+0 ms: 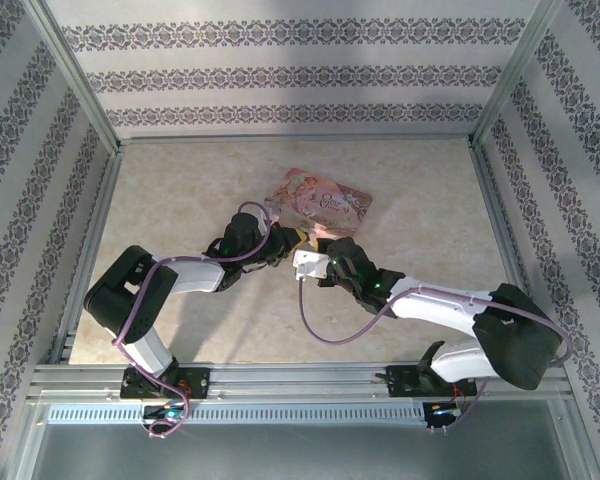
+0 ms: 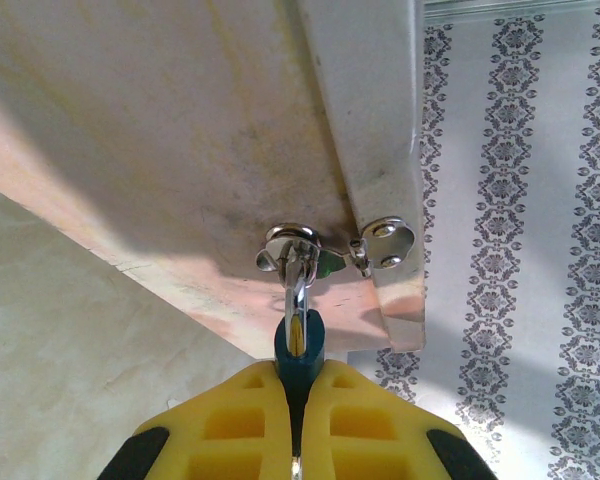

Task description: Unlock the padlock with the key

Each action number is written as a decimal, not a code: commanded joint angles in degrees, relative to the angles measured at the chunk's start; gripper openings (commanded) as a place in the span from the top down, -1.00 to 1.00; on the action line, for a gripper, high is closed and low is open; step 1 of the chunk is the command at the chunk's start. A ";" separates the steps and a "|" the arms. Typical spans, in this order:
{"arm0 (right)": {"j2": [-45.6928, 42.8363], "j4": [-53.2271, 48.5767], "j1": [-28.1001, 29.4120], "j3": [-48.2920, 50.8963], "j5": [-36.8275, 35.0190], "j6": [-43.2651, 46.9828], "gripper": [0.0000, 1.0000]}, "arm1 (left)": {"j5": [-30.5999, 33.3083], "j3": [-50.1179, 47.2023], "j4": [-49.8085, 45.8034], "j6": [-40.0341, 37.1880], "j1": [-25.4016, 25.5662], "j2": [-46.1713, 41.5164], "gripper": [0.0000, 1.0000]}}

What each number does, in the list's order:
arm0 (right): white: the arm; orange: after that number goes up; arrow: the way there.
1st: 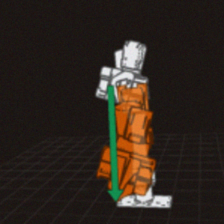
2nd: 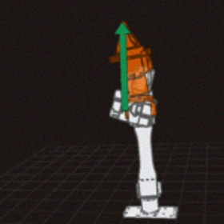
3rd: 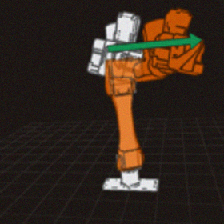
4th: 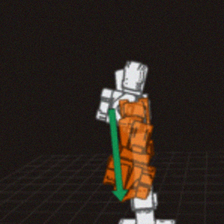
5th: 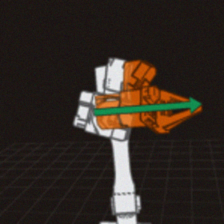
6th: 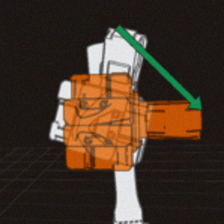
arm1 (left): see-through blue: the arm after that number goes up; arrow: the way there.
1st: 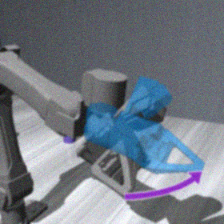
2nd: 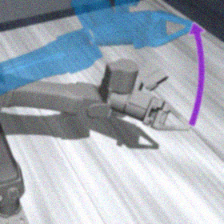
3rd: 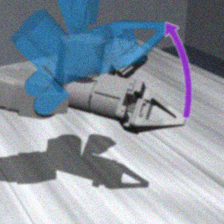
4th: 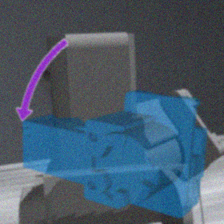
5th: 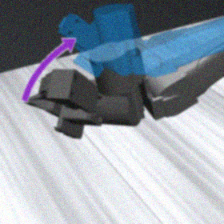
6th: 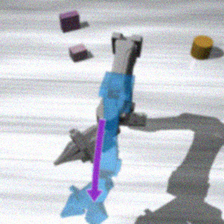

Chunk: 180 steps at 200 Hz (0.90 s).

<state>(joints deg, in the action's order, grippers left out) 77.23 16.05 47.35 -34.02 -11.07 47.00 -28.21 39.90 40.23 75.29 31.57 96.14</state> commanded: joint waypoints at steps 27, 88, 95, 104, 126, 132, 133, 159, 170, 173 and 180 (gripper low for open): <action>2.07 5.47 -0.90 -1.08 1.38 -2.58 0.36 | 0.06 2.33 2.71 0.48 1.21 -2.01 1.00; 2.99 7.85 -1.83 -0.46 1.06 -3.64 0.47 | -0.14 2.25 2.99 0.63 1.21 -1.83 1.00; 3.14 8.00 -1.85 -0.43 0.90 -3.59 0.49 | -0.17 2.16 3.09 0.74 1.25 -1.83 1.00; 3.28 8.16 -1.89 -0.35 0.79 -3.51 0.50 | -0.02 2.17 3.11 0.74 1.22 -1.83 1.00; 3.64 8.29 -2.00 -0.26 0.70 -3.71 0.54 | -0.06 2.06 3.19 0.87 1.21 -1.83 1.00; 3.81 8.29 -2.00 -0.17 0.66 -3.85 0.54 | 0.03 2.11 3.27 0.99 1.21 -1.80 1.00; 3.85 8.29 -2.00 -0.17 0.68 -3.89 0.55 | 0.06 2.11 3.32 1.04 1.21 -1.77 1.00; 4.28 8.46 -1.92 -0.04 0.61 -4.37 0.59 | 0.38 1.82 3.48 1.53 1.28 -1.79 1.00; 4.44 8.55 -1.91 0.01 0.61 -4.50 0.59 | 0.47 1.77 3.63 1.70 1.24 -1.74 1.00; 4.45 8.56 -1.91 0.01 0.61 -4.55 0.59 | 0.49 1.76 3.70 1.77 1.21 -1.74 1.00; 4.51 8.56 -1.91 0.01 0.61 -4.54 0.59 | 0.52 1.73 3.80 1.79 1.21 -1.66 1.00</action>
<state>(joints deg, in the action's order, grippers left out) 80.86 23.49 45.84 -34.09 -10.46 43.77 -27.51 40.14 40.23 76.18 31.92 96.14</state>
